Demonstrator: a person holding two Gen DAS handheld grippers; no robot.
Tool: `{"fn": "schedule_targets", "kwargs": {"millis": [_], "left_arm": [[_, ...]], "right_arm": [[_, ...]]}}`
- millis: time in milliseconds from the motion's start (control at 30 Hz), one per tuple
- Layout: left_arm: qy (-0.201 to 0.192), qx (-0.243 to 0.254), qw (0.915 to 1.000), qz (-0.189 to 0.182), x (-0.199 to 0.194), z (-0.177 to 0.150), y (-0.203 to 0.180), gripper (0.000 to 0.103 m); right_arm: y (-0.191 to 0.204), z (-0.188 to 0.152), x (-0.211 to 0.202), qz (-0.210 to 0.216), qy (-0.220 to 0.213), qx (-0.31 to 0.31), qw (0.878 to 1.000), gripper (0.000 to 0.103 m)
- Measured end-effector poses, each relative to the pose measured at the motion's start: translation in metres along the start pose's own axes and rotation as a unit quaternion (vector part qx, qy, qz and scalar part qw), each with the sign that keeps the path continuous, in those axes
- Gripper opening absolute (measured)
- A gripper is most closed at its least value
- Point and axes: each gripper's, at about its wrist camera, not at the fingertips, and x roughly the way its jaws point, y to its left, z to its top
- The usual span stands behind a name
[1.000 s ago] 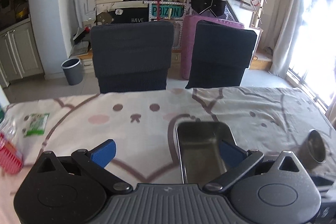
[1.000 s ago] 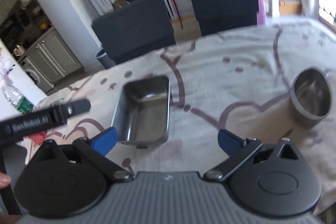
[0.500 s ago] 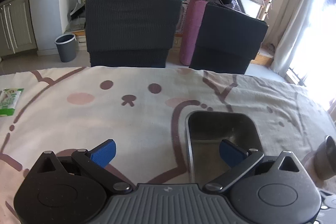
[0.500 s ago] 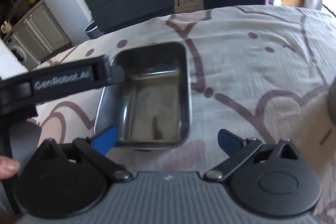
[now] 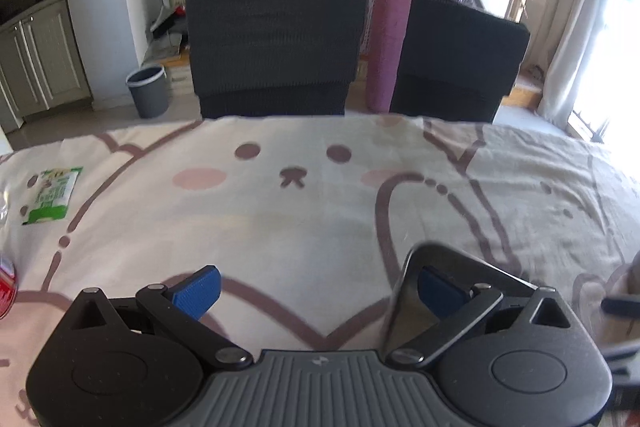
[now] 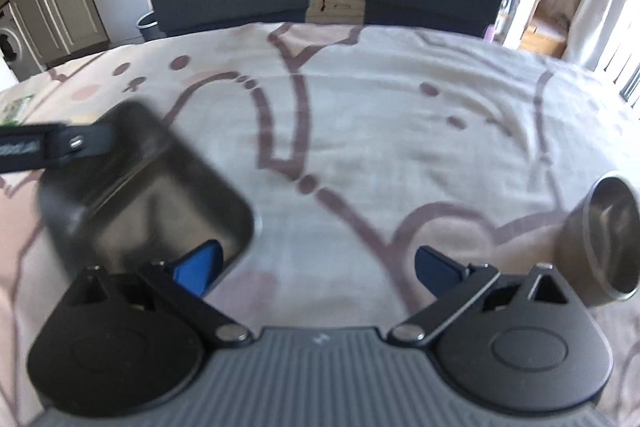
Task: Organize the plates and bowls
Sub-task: 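Close both grippers on the rim of the smaller steel tray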
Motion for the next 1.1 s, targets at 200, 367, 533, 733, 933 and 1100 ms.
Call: {"fn": "schedule_targets", "kwargs": {"millis": [200, 367, 533, 733, 933, 1100], "left_arm": [[0.024, 0.025, 0.9991, -0.024, -0.014, -0.009, 0.001, 0.103], [0.042, 0.009, 0.998, -0.046, -0.024, -0.018, 0.007, 0.1], [0.056, -0.004, 0.9954, -0.078, -0.024, -0.022, 0.012, 0.066], [0.069, -0.01, 0.9906, -0.117, -0.02, -0.025, 0.007, 0.032], [0.077, -0.007, 0.9882, -0.132, -0.018, -0.026, 0.001, 0.014], [0.076, -0.008, 0.9894, -0.123, -0.019, -0.025, 0.0, 0.003]], "right_arm": [[-0.01, 0.004, -0.007, -0.016, -0.027, -0.018, 0.999, 0.103], [-0.016, 0.007, -0.01, 0.01, -0.023, 0.006, 1.0, 0.088], [-0.027, 0.007, -0.014, 0.097, 0.018, 0.075, 0.992, 0.054], [-0.023, 0.001, -0.019, 0.114, 0.026, 0.099, 0.988, 0.038], [-0.016, 0.0, -0.027, 0.142, 0.03, 0.099, 0.984, 0.018], [-0.012, 0.0, -0.027, 0.129, 0.033, 0.09, 0.987, 0.009]]}}
